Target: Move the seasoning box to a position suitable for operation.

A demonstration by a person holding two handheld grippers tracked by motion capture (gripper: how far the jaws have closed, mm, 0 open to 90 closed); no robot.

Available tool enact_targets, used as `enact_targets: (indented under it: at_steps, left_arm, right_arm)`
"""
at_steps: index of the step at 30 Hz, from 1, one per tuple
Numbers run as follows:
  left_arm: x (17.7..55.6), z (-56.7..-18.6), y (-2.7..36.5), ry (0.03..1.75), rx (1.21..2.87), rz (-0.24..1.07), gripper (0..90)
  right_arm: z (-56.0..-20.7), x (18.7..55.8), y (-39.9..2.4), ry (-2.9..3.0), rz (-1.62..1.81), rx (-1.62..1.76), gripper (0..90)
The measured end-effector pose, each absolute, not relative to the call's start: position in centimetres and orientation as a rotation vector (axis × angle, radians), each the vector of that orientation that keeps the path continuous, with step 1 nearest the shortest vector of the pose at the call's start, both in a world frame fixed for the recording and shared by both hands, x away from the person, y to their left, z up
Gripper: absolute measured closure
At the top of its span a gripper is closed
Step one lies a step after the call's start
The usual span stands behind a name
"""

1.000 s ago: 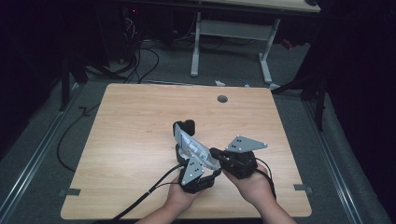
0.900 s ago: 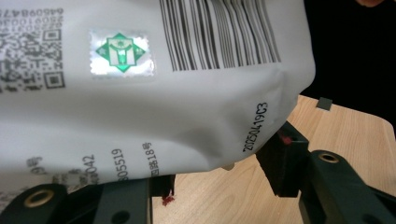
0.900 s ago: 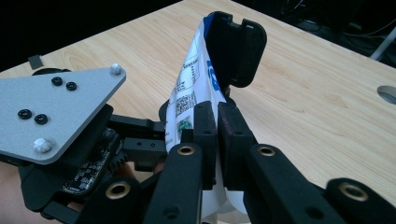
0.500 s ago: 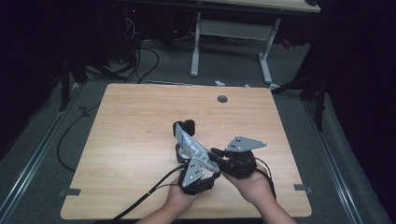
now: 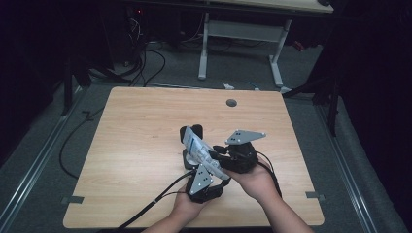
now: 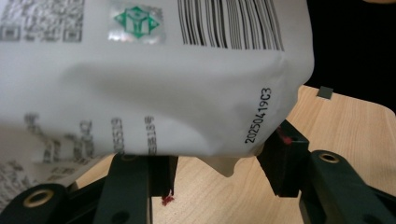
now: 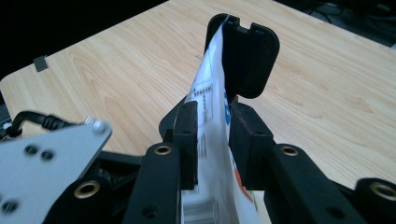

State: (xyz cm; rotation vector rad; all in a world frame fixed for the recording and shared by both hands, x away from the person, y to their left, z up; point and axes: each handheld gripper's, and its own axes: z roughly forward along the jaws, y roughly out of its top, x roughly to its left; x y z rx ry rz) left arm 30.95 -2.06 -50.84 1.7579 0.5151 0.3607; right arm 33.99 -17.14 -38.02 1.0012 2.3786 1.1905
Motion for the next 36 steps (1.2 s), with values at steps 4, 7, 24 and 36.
enact_targets:
  at_steps: [4, 7, 24, 36]
  left_arm:
    - [30.9, -50.9, -2.1, 0.516, 1.755, 0.358, 52.3]
    - [30.9, -50.9, -2.1, 0.514, 1.756, 0.362, 52.3]
    - [30.7, -50.9, -1.8, 0.497, 1.763, 0.364, 52.1]
    - [30.2, -51.4, -0.2, 0.494, 1.787, 0.341, 49.4]
  right_arm:
    - [-37.9, 34.5, -16.7, 2.390, 1.175, 0.995, 73.8]
    - [-38.0, 34.8, -16.4, 2.393, 1.162, 0.989, 76.1]
    - [-37.7, 34.8, -16.8, 2.404, 1.135, 0.963, 90.0]
    - [-37.7, 33.0, -19.6, 2.242, 1.305, 1.000, 90.0]
